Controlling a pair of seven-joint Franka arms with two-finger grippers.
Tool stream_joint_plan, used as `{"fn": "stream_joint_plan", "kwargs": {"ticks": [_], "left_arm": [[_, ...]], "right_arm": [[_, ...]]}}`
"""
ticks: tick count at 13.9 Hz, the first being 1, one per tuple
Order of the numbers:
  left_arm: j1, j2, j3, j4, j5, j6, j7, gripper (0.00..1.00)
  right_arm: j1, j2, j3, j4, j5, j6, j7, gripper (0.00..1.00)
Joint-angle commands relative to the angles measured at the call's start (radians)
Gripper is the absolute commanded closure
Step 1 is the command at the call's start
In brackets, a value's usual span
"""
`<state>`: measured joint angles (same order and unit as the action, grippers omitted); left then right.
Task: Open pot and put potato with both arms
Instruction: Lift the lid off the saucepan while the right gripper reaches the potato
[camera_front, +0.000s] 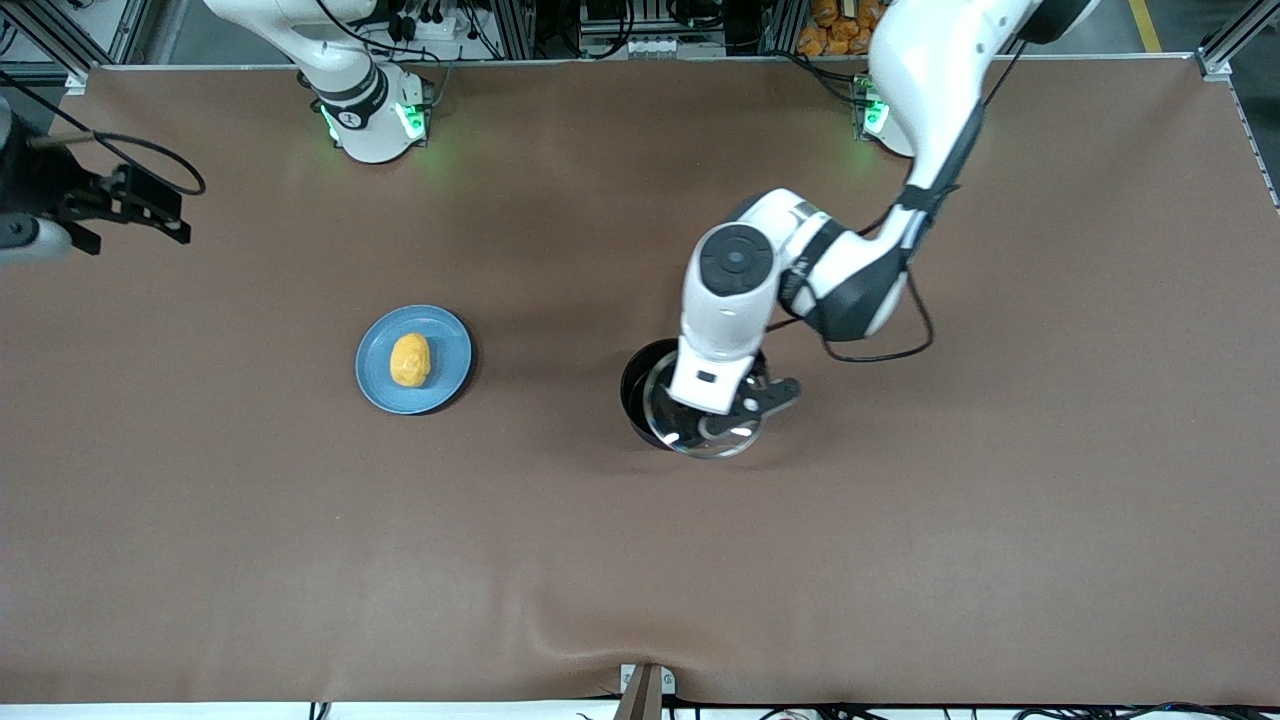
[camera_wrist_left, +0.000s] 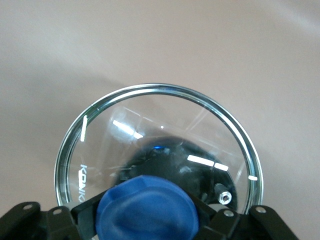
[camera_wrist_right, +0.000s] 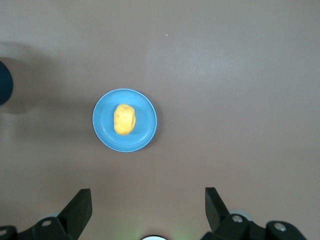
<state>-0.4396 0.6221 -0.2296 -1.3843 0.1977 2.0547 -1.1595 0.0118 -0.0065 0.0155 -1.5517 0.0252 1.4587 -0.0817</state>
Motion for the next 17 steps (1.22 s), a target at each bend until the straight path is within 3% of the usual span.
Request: {"fn": "stream_joint_plan", "kwargs": {"ticks": [1, 5, 8, 11, 14, 17], "left_arm": [[0.149, -0.117, -0.065, -0.123, -0.015, -0.005, 0.111, 0.51], [0.427, -0.261, -0.21, -0.303, -0.043, -0.005, 0.311, 0.51], [0.647, -0.341, -0.351, -0.396, -0.043, -0.007, 0.424, 0.51], [0.846, -0.413, -0.471, -0.484, -0.044, -0.013, 0.555, 0.51], [0.898, -0.43, -0.494, -0.533, -0.05, -0.01, 0.619, 0.51], [0.903, -0.394, -0.491, -0.584, -0.049, 0.069, 0.635, 0.51]], "right_arm": [[-0.019, 0.059, 0.012, 0.05, 0.018, -0.006, -0.004, 0.0], [-0.015, 0.19, 0.011, 0.068, 0.01, 0.024, -0.003, 0.0], [-0.019, 0.249, 0.011, 0.064, 0.015, 0.135, -0.004, 0.0], [-0.012, 0.273, 0.012, -0.019, 0.019, 0.214, 0.052, 0.0], [-0.03, 0.25, 0.012, -0.169, 0.1, 0.311, 0.066, 0.0], [-0.003, 0.244, 0.014, -0.269, 0.104, 0.388, 0.083, 0.0]]}}
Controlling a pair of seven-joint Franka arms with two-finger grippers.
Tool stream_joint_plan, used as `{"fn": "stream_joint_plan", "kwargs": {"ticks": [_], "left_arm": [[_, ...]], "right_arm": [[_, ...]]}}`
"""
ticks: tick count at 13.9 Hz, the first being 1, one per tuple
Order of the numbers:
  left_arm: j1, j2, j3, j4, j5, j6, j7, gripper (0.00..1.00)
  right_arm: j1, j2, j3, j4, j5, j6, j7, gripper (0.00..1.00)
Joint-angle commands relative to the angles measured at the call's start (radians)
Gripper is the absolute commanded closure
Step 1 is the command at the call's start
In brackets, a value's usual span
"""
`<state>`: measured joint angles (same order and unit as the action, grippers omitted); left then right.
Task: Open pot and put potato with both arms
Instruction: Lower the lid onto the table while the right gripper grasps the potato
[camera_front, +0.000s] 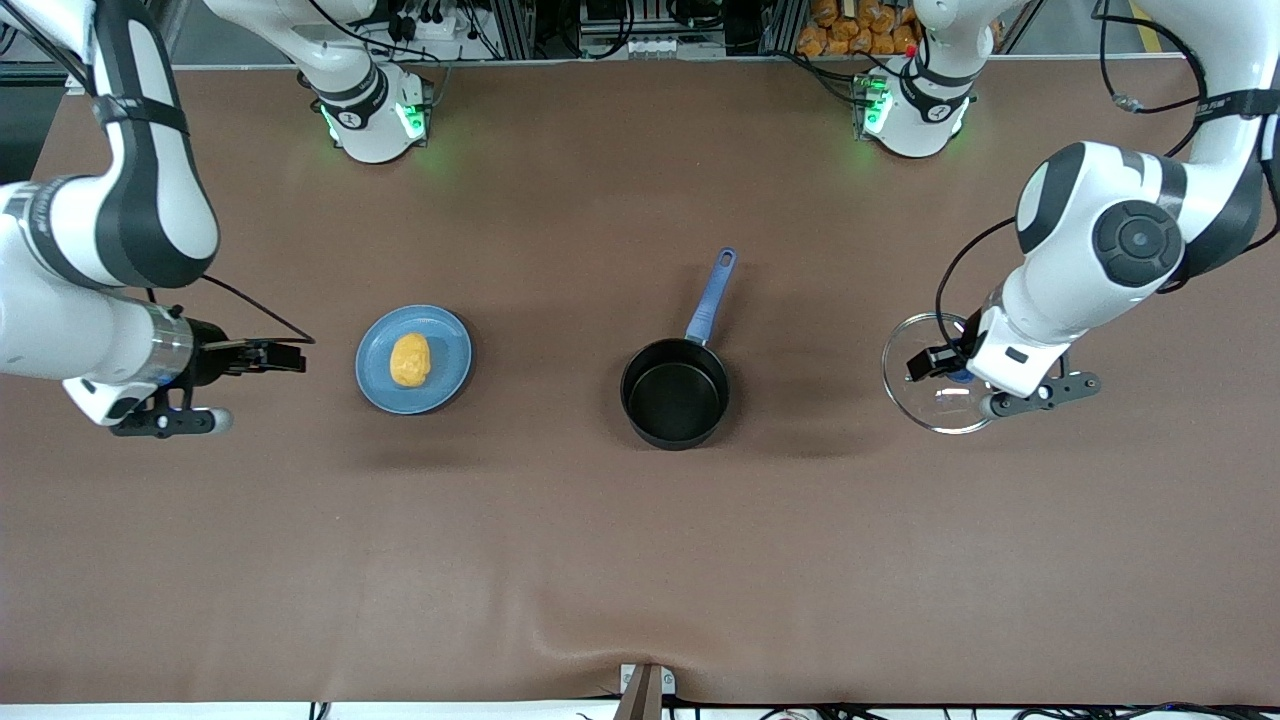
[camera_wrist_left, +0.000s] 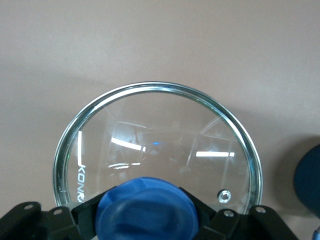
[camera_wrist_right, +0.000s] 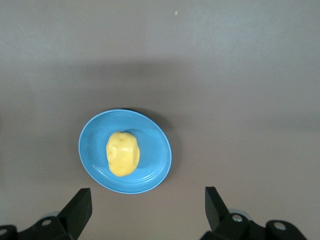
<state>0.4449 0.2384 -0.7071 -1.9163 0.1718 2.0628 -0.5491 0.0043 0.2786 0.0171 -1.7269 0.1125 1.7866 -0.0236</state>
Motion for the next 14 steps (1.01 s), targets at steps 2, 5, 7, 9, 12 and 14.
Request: {"fn": "stream_joint_plan", "kwargs": {"ticks": [2, 5, 7, 9, 12, 14], "left_arm": [[0.032, 0.007, -0.012, -0.095, -0.009, 0.138, 0.026, 0.51], [0.044, 0.059, -0.011, -0.124, 0.046, 0.223, 0.044, 0.51], [0.066, 0.108, -0.006, -0.127, 0.107, 0.247, 0.044, 0.51], [0.078, 0.166, -0.005, -0.125, 0.165, 0.281, 0.032, 0.51], [0.074, 0.229, 0.029, -0.124, 0.219, 0.336, 0.008, 0.51], [0.072, 0.271, 0.031, -0.118, 0.305, 0.347, -0.05, 0.51]], "right_arm": [[0.032, -0.088, 0.012, -0.253, 0.016, 0.243, 0.028, 0.0], [0.092, -0.078, 0.014, -0.361, 0.016, 0.417, 0.091, 0.0], [0.141, -0.042, 0.012, -0.373, 0.016, 0.436, 0.166, 0.0], [0.14, -0.022, 0.012, -0.41, 0.016, 0.445, 0.18, 0.0], [0.145, -0.016, 0.012, -0.435, 0.015, 0.454, 0.18, 0.0], [0.152, 0.007, 0.014, -0.435, 0.015, 0.479, 0.183, 0.0]]}}
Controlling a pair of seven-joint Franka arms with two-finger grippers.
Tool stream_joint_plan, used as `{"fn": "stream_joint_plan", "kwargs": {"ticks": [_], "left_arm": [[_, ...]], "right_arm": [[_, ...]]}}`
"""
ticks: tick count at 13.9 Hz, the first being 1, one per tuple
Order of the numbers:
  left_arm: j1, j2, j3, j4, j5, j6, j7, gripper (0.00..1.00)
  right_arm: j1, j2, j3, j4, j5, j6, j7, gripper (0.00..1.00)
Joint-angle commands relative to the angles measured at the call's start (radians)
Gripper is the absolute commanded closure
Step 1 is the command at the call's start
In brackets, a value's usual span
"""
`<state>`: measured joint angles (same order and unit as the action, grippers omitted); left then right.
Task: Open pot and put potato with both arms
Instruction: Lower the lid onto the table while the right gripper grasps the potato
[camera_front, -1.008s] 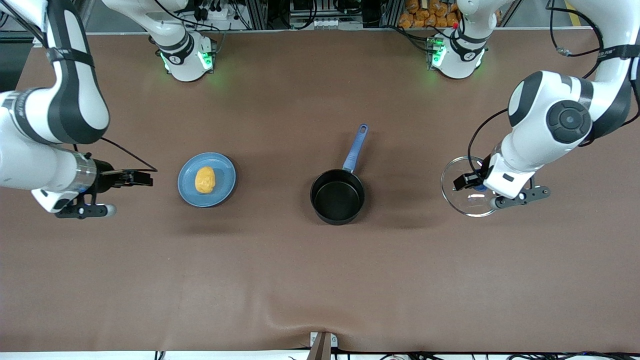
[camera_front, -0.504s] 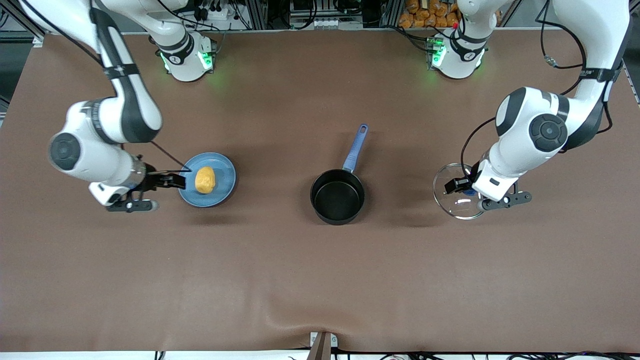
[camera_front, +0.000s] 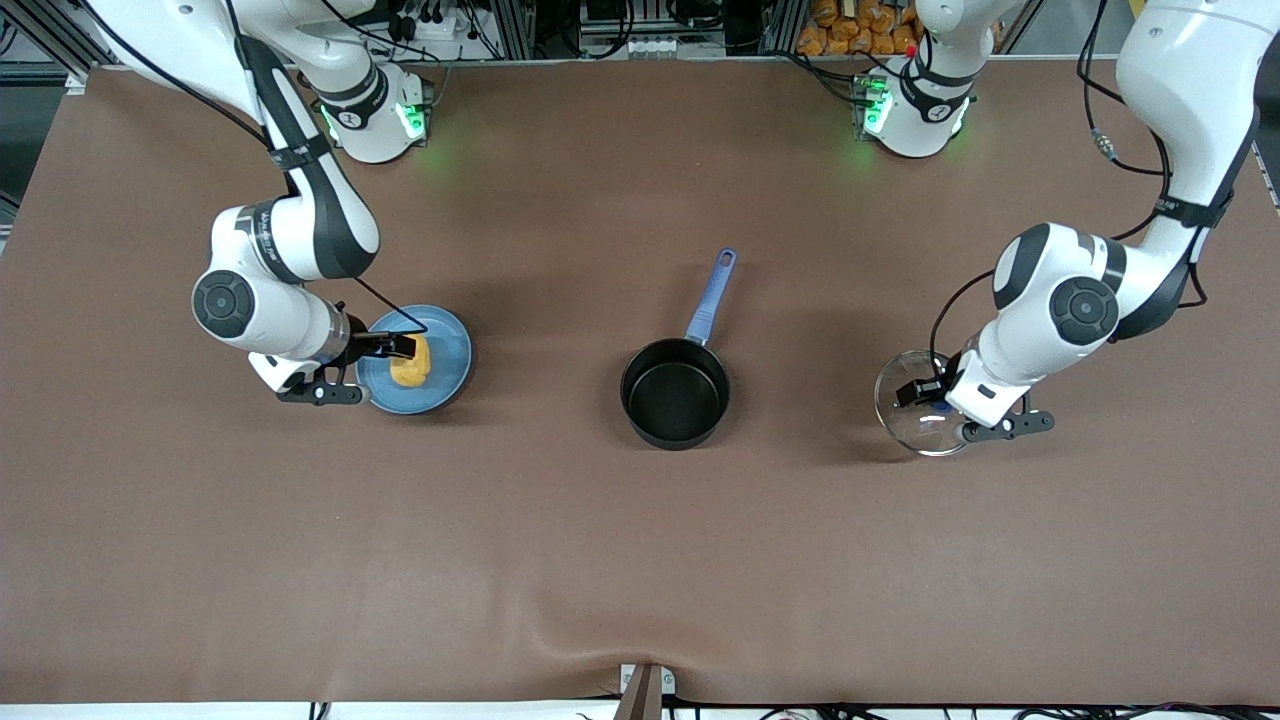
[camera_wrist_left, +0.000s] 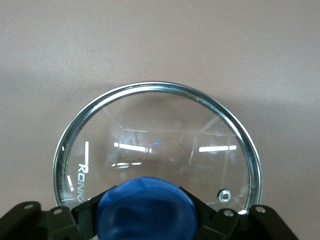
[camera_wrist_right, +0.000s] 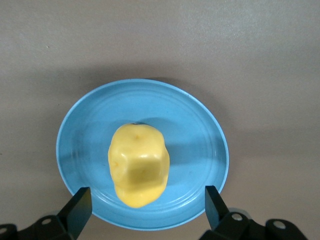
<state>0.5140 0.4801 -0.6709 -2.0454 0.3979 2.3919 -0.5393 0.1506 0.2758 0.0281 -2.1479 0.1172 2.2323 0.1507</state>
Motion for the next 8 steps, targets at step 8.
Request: {"fn": "stream_joint_plan", "kwargs": {"ticks": [8], "left_arm": [[-0.023, 0.09, -0.006, 0.028, 0.223, 0.018, -0.192, 0.51]], "right_arm": [[0.044, 0.071, 0.0, -0.047, -0.014, 0.145, 0.029, 0.0]]}}
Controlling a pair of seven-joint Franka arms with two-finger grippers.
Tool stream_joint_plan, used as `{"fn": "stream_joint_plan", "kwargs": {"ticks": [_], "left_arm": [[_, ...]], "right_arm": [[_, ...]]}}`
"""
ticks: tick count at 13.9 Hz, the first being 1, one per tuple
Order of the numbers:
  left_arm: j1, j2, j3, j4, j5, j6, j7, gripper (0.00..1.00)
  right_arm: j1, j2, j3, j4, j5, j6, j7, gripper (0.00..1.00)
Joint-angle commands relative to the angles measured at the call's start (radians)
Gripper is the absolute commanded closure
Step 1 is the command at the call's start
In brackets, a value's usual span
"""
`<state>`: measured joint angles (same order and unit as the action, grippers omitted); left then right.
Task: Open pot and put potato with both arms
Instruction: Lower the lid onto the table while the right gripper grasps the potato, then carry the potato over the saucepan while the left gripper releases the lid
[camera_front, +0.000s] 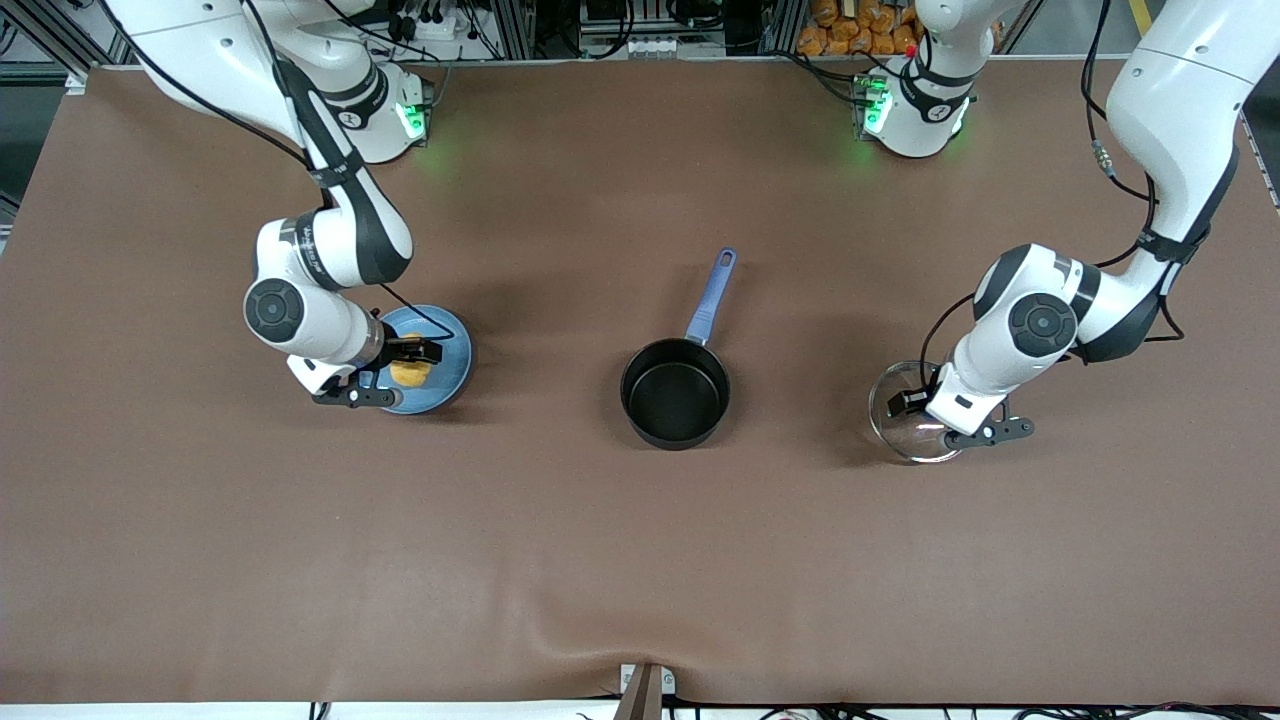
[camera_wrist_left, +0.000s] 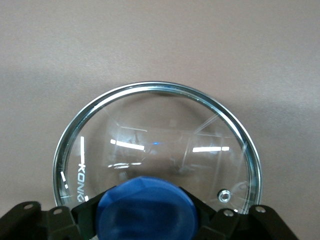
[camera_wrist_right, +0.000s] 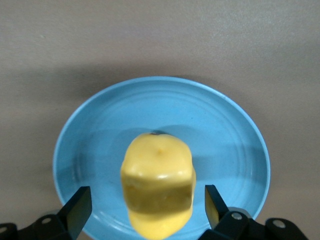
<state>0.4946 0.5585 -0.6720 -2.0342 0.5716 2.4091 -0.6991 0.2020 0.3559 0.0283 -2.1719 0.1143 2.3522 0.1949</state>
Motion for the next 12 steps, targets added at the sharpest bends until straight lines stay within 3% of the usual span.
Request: {"fn": "stream_joint_plan", "kwargs": {"ticks": [1, 3, 4, 5, 9, 10, 11, 12], "left_arm": [[-0.004, 0.023, -0.003, 0.019, 0.074, 0.001, -0.052, 0.51], [-0.001, 0.055, 0.006, 0.029, 0.146, 0.001, -0.089, 0.51], [-0.001, 0.064, 0.011, 0.032, 0.168, 0.001, -0.103, 0.51], [-0.002, 0.07, 0.012, 0.034, 0.175, 0.001, -0.106, 0.51], [-0.005, 0.083, 0.012, 0.045, 0.177, 0.001, -0.114, 0.49], [-0.008, 0.084, 0.012, 0.045, 0.177, 0.001, -0.114, 0.36], [-0.008, 0.083, 0.012, 0.046, 0.177, 0.001, -0.114, 0.15], [-0.008, 0.083, 0.012, 0.046, 0.179, 0.001, -0.114, 0.05]], "right_arm": [[-0.007, -0.005, -0.002, -0.023, -0.018, 0.03, -0.015, 0.0], [-0.007, 0.009, -0.002, -0.023, -0.022, 0.045, -0.017, 0.13], [-0.007, 0.017, -0.002, -0.023, -0.025, 0.048, -0.019, 0.33], [-0.006, 0.02, -0.002, -0.023, -0.027, 0.047, -0.019, 0.47], [0.004, 0.012, 0.001, -0.007, -0.027, 0.027, -0.019, 0.94], [0.008, 0.011, 0.002, 0.029, -0.025, -0.005, -0.015, 1.0], [0.023, 0.012, 0.004, 0.091, -0.024, -0.074, -0.003, 1.0], [0.039, 0.017, 0.004, 0.166, -0.022, -0.155, -0.002, 1.0]]}}
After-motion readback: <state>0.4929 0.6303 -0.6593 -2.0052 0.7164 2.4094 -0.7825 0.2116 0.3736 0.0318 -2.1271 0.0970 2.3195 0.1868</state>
